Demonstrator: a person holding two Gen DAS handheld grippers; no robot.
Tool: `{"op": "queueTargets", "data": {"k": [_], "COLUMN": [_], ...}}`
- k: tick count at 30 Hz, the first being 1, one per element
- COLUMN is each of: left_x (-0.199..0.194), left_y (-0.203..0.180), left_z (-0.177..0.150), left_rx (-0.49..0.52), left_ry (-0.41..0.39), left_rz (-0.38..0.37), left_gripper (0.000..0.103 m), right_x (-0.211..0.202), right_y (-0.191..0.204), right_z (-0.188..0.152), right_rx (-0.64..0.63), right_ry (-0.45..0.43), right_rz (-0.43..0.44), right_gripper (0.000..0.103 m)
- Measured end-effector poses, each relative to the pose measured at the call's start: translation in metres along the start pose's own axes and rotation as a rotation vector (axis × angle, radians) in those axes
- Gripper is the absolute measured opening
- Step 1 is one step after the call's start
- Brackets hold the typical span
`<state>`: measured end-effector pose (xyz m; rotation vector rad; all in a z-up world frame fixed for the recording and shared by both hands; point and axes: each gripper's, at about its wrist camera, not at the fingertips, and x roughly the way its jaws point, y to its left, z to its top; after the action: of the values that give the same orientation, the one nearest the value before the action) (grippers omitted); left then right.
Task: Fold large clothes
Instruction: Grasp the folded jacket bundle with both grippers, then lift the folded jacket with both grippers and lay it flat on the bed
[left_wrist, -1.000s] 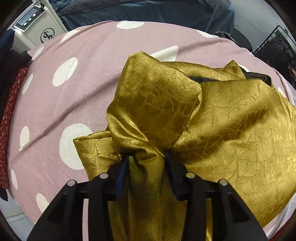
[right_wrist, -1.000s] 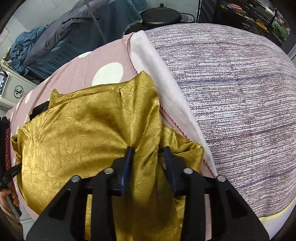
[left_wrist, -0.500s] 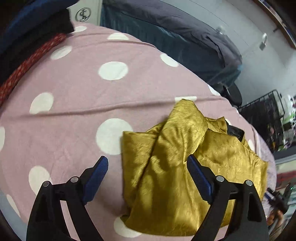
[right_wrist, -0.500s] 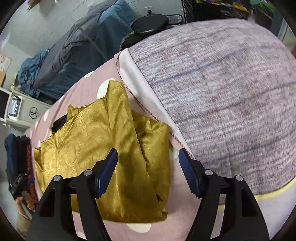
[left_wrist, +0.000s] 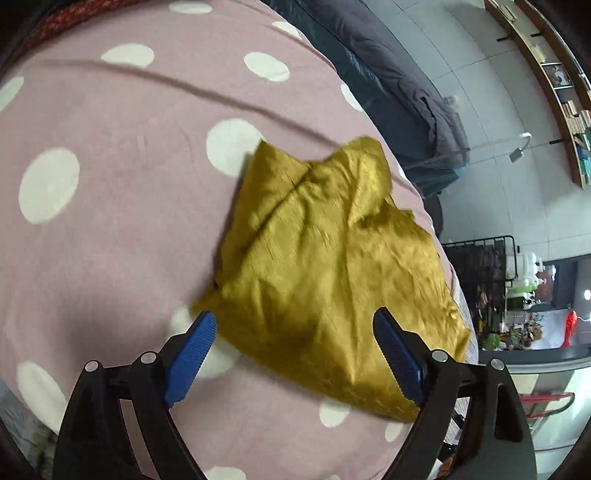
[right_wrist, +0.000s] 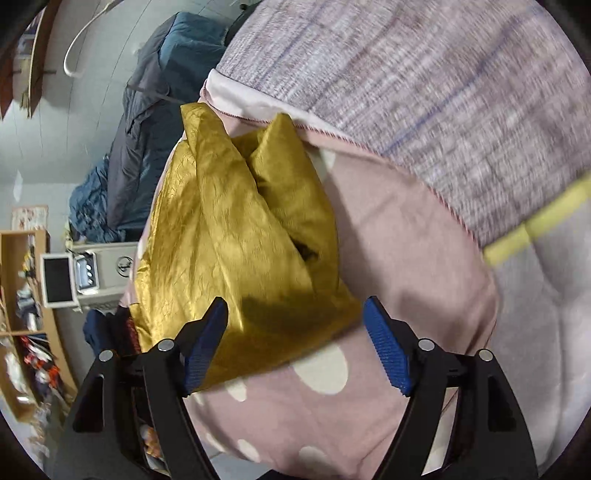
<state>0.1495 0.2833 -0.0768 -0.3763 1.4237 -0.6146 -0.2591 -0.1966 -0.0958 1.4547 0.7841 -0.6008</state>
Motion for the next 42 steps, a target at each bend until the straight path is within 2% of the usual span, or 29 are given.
{"op": "queueTargets", "data": {"k": [5, 9, 13, 18, 22, 25, 26, 29, 33, 37, 39, 41, 42], "left_x": [0.014, 0.01, 0.015, 0.031, 0.045, 0.044, 0.043, 0.05, 0.071, 0.1, 0.109, 0.115, 0.118], "left_y": [-0.015, -0.021, -0.025, -0.026, -0.023, -0.023, -0.023, -0.017, -0.009, -0.008, -0.011, -0.02, -0.025], "left_z": [-0.013, 0.003, 0.02, 0.035, 0.046, 0.053, 0.056, 0.066, 0.078, 0.091, 0.094, 0.095, 0.094], "left_rx": [0.082, 0.086, 0.104, 0.152, 0.176, 0.206, 0.214, 0.224, 0.249, 0.24, 0.227, 0.247, 0.258], "left_ry": [0.048, 0.027, 0.036, 0.059, 0.092, 0.091, 0.089, 0.119, 0.163, 0.209, 0.214, 0.203, 0.203], "left_rz": [0.021, -0.011, 0.001, 0.038, 0.108, 0.113, 0.121, 0.136, 0.156, 0.157, 0.146, 0.137, 0.137], "left_gripper": [0.085, 0.085, 0.085, 0.088, 0.088, 0.088, 0.088, 0.088, 0.088, 0.09, 0.09, 0.09, 0.09], "right_x": [0.0, -0.007, -0.003, 0.015, 0.037, 0.055, 0.058, 0.067, 0.084, 0.092, 0.09, 0.087, 0.087], "right_y": [-0.011, -0.01, -0.002, 0.006, 0.009, 0.018, 0.022, 0.038, 0.06, 0.071, 0.071, 0.069, 0.069], "right_z": [-0.012, -0.003, 0.009, 0.029, 0.044, 0.057, 0.06, 0.071, 0.074, 0.071, 0.07, 0.067, 0.066], "right_rx": [0.025, 0.025, -0.018, -0.058, -0.063, -0.124, -0.137, -0.177, -0.255, -0.299, -0.298, -0.298, -0.301], "right_ry": [0.005, -0.009, -0.008, 0.02, 0.064, 0.084, 0.084, 0.075, 0.111, 0.111, 0.1, 0.102, 0.106], "right_rz": [0.006, 0.044, 0.013, -0.016, -0.004, -0.031, -0.032, -0.033, -0.059, -0.091, -0.097, -0.101, -0.099], "right_gripper": [0.08, 0.08, 0.08, 0.08, 0.08, 0.081, 0.085, 0.086, 0.087, 0.087, 0.08, 0.066, 0.062]}}
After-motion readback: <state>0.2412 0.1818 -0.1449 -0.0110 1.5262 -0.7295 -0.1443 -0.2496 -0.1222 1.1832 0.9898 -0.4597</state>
